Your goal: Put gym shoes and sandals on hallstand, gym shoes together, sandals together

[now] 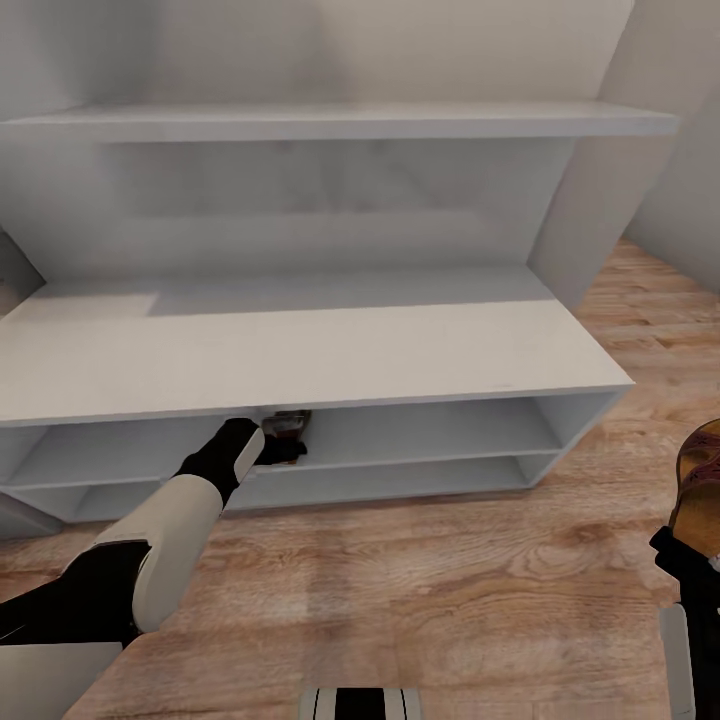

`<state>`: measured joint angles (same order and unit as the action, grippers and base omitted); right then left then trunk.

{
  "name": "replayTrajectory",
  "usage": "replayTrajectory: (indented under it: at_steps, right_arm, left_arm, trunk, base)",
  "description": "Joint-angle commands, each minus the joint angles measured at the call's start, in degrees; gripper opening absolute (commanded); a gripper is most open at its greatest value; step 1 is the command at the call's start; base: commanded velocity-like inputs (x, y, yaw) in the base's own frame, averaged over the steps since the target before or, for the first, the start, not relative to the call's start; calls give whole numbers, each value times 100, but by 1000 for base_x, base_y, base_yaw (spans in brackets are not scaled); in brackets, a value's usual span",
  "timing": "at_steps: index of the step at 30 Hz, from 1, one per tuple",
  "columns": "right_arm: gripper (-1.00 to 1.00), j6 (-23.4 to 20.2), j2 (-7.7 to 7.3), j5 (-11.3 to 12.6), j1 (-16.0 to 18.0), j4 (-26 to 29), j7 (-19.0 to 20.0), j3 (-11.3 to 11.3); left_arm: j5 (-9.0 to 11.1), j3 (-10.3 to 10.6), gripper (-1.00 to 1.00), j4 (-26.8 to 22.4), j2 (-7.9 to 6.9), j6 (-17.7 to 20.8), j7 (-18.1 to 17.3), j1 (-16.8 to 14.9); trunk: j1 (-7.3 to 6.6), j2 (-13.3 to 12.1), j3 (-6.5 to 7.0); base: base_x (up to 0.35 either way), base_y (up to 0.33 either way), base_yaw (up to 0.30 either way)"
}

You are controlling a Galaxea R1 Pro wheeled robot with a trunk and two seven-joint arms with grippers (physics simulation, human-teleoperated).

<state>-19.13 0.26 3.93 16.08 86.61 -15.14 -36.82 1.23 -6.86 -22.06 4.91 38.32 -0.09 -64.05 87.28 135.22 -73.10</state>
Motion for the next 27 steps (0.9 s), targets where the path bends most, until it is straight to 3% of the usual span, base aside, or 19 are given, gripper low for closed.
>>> replayTrajectory:
  at_steps: [1, 22, 27]
  right_arm:
    - [-100, 6, 0, 20, 0, 0, 2, -1]
    - [-100, 6, 17, 19, 0, 2, 11, 17]
    - [-100, 6, 21, 20, 0, -2, 11, 20]
  left_arm:
    - [0, 0, 100, 0, 0, 0, 0, 1]
    - [0, 0, 100, 0, -2, 0, -7, 4]
    - [0, 0, 100, 0, -6, 0, -8, 5]
  trunk:
    - [0, 0, 0]
    - [0, 0, 0]
    - [0, 0, 0]
  base:
    - [-289, 0, 0]
    - [-329, 0, 0]
    - [-140, 0, 0]
